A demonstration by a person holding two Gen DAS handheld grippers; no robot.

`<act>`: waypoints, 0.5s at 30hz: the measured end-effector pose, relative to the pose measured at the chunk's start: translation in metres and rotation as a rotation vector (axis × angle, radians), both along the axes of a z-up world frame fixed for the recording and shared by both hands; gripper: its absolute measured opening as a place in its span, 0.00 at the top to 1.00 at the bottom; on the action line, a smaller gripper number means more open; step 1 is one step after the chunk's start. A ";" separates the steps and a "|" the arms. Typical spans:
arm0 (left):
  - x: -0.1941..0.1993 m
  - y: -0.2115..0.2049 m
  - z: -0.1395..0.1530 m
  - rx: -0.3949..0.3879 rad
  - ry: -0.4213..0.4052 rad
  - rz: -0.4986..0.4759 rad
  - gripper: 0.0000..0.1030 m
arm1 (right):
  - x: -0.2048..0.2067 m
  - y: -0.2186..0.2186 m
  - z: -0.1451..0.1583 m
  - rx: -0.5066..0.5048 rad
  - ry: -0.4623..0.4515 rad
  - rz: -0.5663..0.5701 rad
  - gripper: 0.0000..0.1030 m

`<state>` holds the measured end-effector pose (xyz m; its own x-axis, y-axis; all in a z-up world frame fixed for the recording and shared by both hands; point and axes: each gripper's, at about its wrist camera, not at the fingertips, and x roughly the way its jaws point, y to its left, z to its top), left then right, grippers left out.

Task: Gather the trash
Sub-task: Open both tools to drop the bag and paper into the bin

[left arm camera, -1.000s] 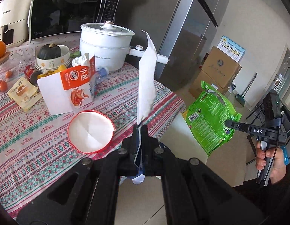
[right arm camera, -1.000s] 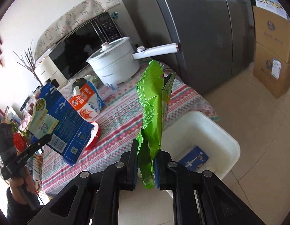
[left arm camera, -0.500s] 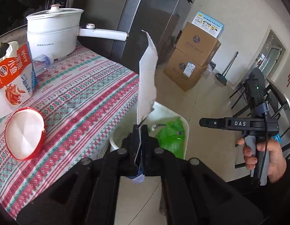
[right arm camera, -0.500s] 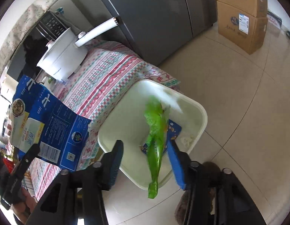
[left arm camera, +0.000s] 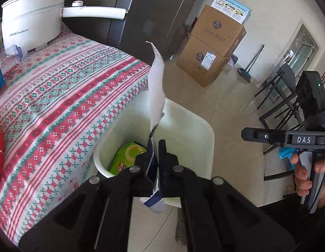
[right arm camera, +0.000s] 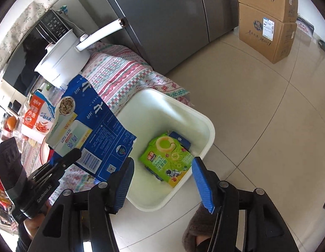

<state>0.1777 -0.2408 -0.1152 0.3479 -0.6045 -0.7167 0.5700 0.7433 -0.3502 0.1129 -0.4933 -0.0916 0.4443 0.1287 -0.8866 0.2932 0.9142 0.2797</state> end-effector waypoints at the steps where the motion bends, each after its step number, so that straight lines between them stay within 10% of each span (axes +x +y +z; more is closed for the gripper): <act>1: 0.000 -0.003 -0.001 -0.007 -0.006 -0.018 0.89 | 0.001 0.000 0.000 -0.001 0.000 -0.002 0.43; 5: -0.003 -0.004 0.005 0.039 -0.070 0.001 0.32 | 0.001 -0.002 0.001 -0.003 -0.001 -0.008 0.43; 15: 0.006 0.026 0.007 0.130 -0.046 0.081 0.17 | 0.005 0.007 0.007 -0.016 -0.015 0.002 0.37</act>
<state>0.1837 -0.2144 -0.1087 0.4257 -0.4764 -0.7693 0.5196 0.8247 -0.2231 0.1183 -0.4868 -0.0845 0.4574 0.1154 -0.8817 0.2877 0.9190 0.2695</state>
